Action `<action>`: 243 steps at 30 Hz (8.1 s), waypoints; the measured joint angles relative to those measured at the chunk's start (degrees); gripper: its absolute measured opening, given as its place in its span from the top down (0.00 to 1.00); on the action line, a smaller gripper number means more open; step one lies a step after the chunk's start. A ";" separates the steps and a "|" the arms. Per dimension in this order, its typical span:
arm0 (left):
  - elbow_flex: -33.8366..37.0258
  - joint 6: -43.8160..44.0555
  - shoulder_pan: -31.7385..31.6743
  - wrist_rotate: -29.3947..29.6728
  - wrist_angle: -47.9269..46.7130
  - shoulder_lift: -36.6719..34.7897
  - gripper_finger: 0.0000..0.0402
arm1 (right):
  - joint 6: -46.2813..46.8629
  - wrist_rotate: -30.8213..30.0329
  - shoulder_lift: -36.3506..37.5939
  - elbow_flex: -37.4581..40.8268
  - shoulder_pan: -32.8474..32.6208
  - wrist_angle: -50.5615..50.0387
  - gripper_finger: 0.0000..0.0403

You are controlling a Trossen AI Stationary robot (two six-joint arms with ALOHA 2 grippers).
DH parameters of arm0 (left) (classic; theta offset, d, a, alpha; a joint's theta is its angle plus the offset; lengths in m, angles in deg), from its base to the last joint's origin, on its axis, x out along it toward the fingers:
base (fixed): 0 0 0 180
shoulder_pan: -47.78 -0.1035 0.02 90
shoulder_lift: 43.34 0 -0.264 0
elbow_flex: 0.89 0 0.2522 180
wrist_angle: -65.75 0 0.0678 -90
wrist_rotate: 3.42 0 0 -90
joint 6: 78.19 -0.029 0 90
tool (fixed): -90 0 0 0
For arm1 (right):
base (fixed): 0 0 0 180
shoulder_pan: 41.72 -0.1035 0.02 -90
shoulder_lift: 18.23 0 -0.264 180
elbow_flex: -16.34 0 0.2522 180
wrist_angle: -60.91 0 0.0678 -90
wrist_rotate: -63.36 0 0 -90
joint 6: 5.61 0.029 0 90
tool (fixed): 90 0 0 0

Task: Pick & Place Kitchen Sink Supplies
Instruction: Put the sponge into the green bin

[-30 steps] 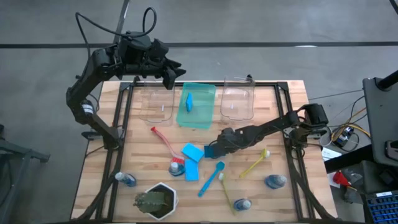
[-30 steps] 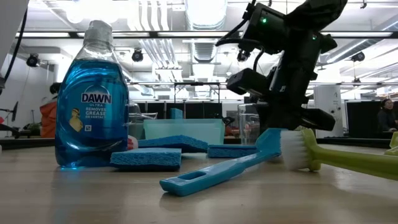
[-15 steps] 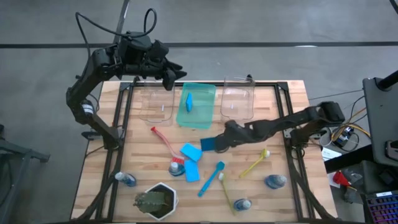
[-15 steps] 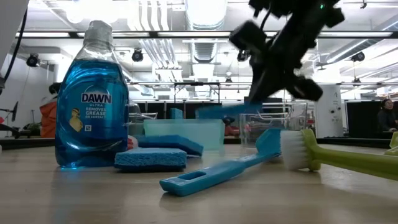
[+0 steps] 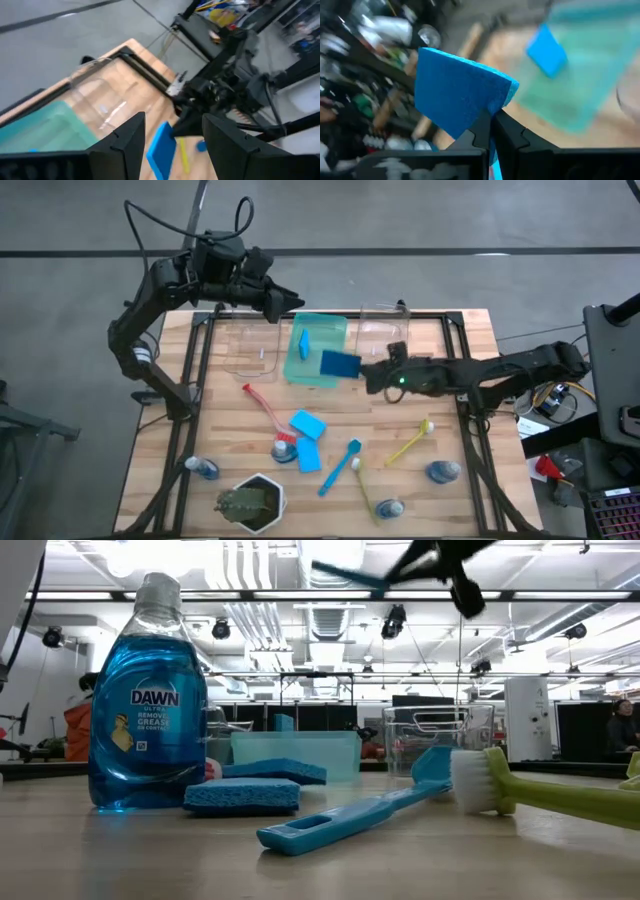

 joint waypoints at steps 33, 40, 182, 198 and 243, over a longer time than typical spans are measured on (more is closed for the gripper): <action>10.49 10.34 3.39 -6.03 13.85 1.02 0.35 | -17.45 -5.87 6.09 0.00 2.31 18.43 0.98; 15.00 12.07 3.61 -7.52 18.91 1.12 0.35 | -17.41 -5.77 6.07 0.00 2.27 18.94 0.98; 16.92 28.14 -2.34 14.22 0.95 29.26 0.94 | -28.99 4.67 38.77 0.00 2.14 -15.64 0.52; 16.92 29.13 -5.43 10.52 0.99 30.63 0.94 | -28.96 4.73 38.81 0.00 2.14 -16.25 0.52; 19.61 28.80 -5.68 9.16 4.29 31.41 0.93 | -28.89 4.51 38.72 0.00 2.14 -18.22 0.52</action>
